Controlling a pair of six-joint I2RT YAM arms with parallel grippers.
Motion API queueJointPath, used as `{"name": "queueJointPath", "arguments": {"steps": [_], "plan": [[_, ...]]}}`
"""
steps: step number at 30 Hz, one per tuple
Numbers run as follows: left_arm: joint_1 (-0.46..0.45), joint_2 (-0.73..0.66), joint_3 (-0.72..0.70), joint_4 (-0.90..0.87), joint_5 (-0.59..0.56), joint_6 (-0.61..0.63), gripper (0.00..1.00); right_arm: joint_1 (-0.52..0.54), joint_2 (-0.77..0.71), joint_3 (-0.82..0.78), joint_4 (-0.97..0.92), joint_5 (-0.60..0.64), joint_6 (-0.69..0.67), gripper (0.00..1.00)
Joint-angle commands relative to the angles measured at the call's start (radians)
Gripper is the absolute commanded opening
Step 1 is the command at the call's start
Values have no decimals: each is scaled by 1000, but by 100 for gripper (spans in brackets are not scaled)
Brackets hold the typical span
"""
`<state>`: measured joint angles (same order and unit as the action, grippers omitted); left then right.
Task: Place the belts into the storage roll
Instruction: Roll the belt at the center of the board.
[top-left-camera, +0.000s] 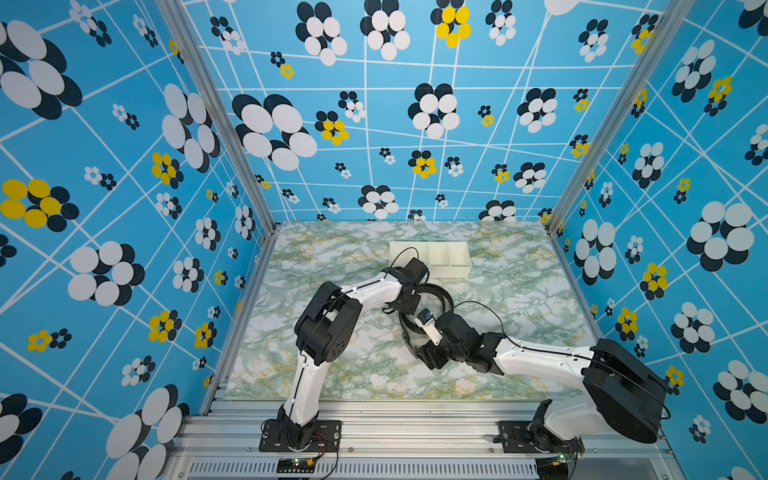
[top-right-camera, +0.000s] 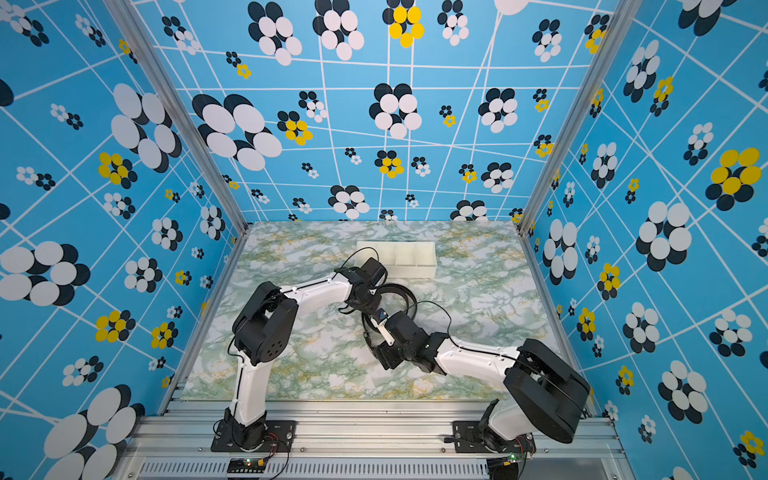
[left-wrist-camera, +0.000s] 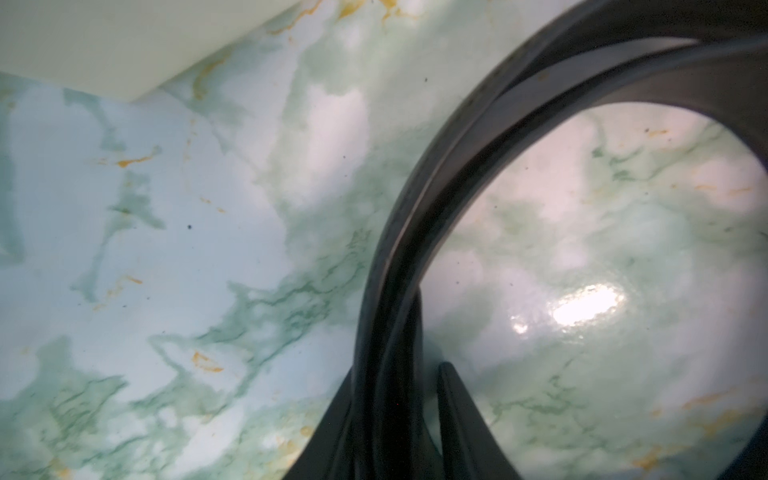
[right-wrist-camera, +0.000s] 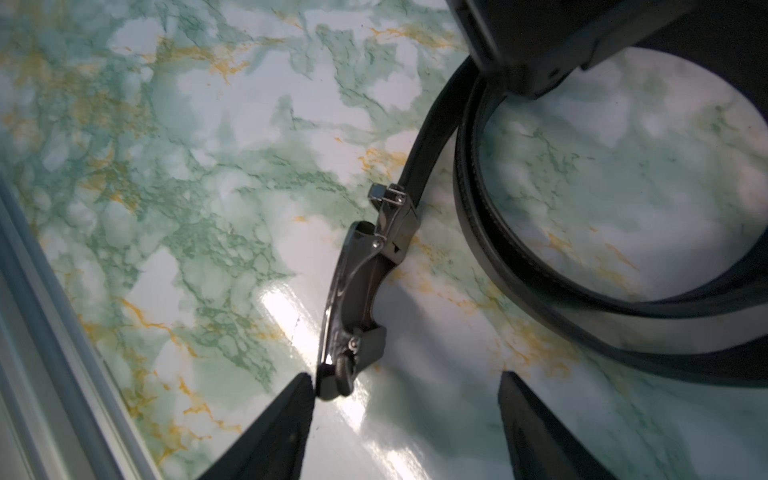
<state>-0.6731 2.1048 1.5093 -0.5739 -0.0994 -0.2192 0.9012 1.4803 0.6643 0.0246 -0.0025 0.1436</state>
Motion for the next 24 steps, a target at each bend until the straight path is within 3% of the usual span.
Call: {"name": "queueJointPath", "arguments": {"steps": [1, 6, 13, 21, 24], "plan": [[6, 51, 9, -80, 48, -11, 33, 7, 38, 37, 53, 22, -40, 73], [10, 62, 22, -84, 67, -16, 33, 6, 76, 72, 60, 6, -35, 68], [17, 76, 21, -73, 89, -30, 33, 8, 123, 73, 122, -30, -12, 53], [35, 85, 32, -73, 123, -50, 34, 12, 179, 94, 132, -26, 14, 48], [37, 95, 51, -90, 118, -46, 34, 18, 177, 86, 133, -5, 20, 32]]}}
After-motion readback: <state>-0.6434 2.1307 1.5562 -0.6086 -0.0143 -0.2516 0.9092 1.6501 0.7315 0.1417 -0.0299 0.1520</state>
